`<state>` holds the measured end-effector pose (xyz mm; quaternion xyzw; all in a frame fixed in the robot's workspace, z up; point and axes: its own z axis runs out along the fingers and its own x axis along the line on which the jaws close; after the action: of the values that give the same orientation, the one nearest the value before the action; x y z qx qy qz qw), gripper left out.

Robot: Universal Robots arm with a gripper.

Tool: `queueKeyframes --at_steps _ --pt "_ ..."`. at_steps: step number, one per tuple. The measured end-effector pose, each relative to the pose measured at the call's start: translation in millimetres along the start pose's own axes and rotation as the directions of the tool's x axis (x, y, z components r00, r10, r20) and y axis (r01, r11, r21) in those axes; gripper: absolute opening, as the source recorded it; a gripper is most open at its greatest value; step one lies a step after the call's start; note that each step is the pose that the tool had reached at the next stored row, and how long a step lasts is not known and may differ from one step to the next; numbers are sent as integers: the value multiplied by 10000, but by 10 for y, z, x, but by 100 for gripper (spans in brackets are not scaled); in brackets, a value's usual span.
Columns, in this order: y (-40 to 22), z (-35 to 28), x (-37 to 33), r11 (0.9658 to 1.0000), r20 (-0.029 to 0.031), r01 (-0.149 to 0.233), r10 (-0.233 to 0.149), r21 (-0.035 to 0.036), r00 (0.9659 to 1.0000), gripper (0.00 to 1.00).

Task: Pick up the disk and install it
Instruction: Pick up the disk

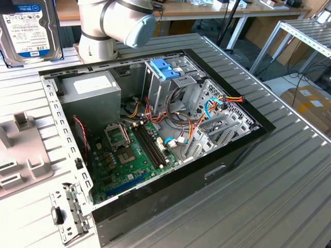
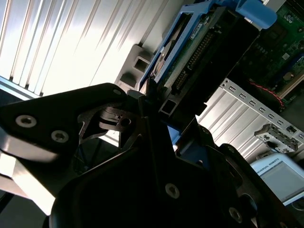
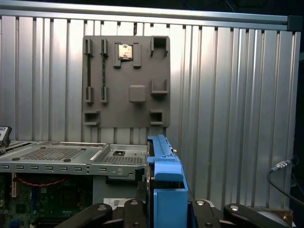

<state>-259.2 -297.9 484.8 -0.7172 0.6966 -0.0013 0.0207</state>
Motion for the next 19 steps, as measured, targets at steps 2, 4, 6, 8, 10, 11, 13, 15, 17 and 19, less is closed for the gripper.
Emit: queueKeyframes --at_steps 2,4,6,8,10,11,13,15,17,19 --pt "-4 0 6 10000 0 0 0 0 10000 37" --pt "-8 0 11 10000 0 0 0 0 10000 37" --pt "-16 0 17 10000 0 0 0 0 10000 37" --pt "-20 0 21 10000 -1 0 0 0 10000 37" --pt "-26 0 28 10000 -1 0 0 0 10000 37" --pt "-29 0 31 10000 -1 0 0 -1 10000 37" --pt "-35 0 37 10000 -1 0 0 0 10000 37" --pt "-39 0 41 10000 -1 0 0 0 10000 37" --pt "-44 0 45 10000 -1 0 0 -1 10000 37" --pt "-52 1 53 10000 -1 0 0 -1 10000 37"
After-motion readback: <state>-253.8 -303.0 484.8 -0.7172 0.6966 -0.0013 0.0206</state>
